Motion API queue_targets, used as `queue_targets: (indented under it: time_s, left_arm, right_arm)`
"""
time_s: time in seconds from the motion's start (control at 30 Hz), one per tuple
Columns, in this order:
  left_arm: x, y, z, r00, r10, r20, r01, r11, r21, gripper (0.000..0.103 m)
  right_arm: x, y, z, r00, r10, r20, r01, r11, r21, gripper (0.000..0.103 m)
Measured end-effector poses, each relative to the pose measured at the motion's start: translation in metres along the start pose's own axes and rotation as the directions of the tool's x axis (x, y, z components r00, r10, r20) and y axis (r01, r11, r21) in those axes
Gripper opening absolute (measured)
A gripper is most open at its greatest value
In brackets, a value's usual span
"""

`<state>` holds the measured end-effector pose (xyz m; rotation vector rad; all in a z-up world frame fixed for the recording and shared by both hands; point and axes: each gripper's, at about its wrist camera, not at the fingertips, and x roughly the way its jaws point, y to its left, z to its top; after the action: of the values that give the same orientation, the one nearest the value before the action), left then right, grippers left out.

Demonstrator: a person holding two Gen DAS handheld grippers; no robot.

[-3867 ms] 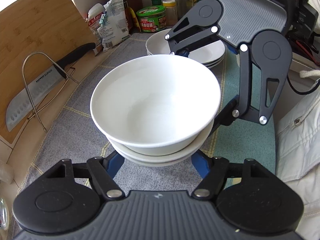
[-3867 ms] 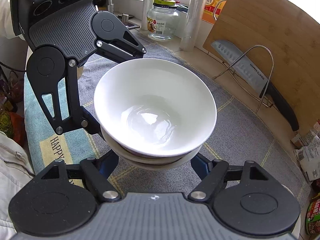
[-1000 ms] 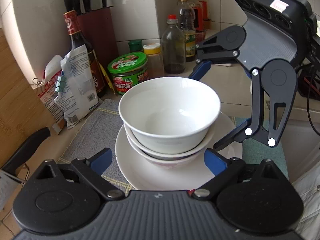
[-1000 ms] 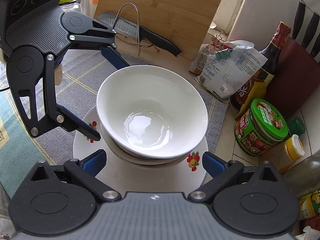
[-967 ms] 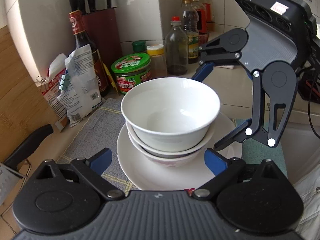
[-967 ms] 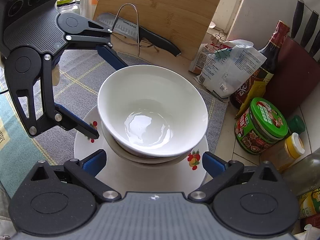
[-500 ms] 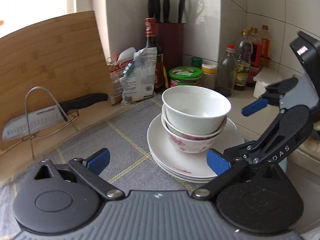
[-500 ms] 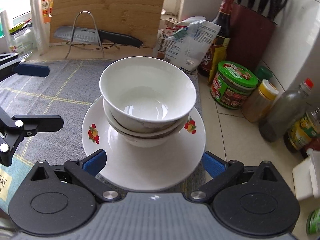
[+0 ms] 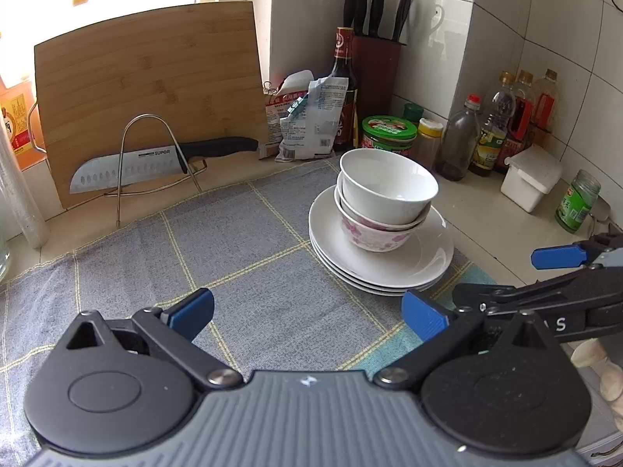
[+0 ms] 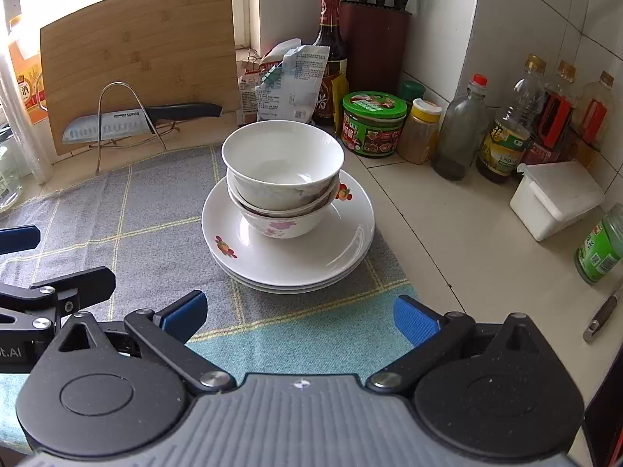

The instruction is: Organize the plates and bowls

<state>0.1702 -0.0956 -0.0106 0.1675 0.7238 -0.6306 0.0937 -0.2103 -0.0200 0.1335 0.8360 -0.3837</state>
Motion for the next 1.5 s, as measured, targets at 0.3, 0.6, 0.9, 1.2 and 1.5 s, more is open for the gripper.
queue_targets:
  time_s: [0.3, 0.6, 0.9, 1.2, 1.5]
  left_arm:
    - [-0.026, -0.004, 0.0, 0.998, 0.052, 0.038, -0.052, 0.998, 0.016, 0.102]
    - [-0.032, -0.003, -0.001, 0.996, 0.073, 0.043, -0.073, 0.997, -0.004, 0.102]
    - [-0.031, -0.002, 0.001, 0.996, 0.072, 0.044, -0.072, 0.997, -0.007, 0.102]
    - [-0.031, -0.001, 0.002, 0.997, 0.069, 0.043, -0.069, 0.998, -0.006, 0.102]
    - [-0.031, -0.001, 0.002, 0.997, 0.069, 0.045, -0.069, 0.998, -0.008, 0.102]
  right_arm:
    - [-0.024, 0.008, -0.004, 0.999, -0.02, 0.044, 0.019, 1.0, 0.023, 0.103]
    - [-0.027, 0.01, -0.003, 0.999, -0.023, 0.048, 0.022, 0.999, 0.034, 0.103]
    - [-0.027, 0.01, -0.001, 0.998, -0.032, 0.05, 0.03, 0.999, 0.036, 0.103]
    - [-0.027, 0.011, 0.002, 0.998, -0.042, 0.048, 0.04, 0.998, 0.038, 0.103]
    - [-0.027, 0.011, 0.004, 0.998, -0.046, 0.051, 0.045, 0.998, 0.036, 0.103]
